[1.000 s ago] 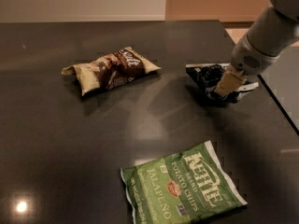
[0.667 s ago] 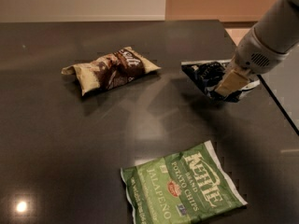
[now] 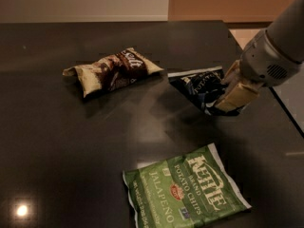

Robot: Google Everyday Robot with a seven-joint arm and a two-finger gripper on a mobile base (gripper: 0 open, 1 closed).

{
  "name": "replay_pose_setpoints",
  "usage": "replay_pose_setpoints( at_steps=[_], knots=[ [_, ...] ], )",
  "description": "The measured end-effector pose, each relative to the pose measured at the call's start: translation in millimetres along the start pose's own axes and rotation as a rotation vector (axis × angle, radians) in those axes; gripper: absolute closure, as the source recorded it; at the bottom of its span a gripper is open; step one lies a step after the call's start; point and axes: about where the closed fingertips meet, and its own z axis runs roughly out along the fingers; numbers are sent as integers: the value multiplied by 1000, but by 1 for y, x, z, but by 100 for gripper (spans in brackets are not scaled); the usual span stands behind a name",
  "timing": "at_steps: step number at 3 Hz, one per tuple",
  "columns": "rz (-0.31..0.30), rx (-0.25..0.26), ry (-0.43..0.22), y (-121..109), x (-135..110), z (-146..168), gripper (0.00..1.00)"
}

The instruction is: Move blue chip bag near green jalapeno chip bag

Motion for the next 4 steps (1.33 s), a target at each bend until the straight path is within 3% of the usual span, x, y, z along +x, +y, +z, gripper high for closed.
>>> replay_pose_setpoints(
  at_steps=[1,2,4],
  knots=[
    [-87,-63,-31,27,-13,8,100],
    [-163,-116,-41,45,-24,20,83],
    [-233,-164,-40,58,-28,31,36]
  ],
)
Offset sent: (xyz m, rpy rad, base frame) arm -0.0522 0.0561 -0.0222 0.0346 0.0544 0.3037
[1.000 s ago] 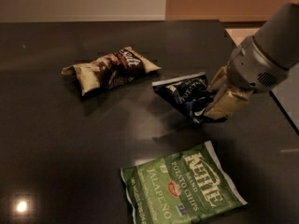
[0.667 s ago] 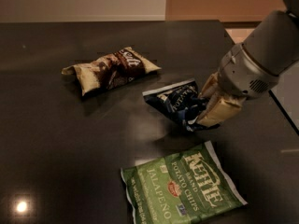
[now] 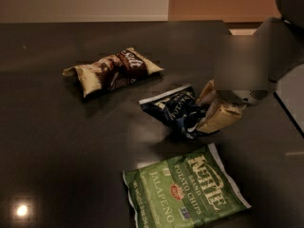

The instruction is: Move blue chip bag near green jalapeno chip bag

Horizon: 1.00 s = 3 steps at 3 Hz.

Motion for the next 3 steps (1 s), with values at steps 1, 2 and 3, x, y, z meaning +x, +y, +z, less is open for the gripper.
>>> replay_pose_setpoints(
  at_steps=[1,2,3],
  knots=[
    [-2,3,0,-1,-1,0,14],
    [-4,5,0,-1,-3,1,0],
    [-5,5,0,-1,-3,1,0]
  ],
)
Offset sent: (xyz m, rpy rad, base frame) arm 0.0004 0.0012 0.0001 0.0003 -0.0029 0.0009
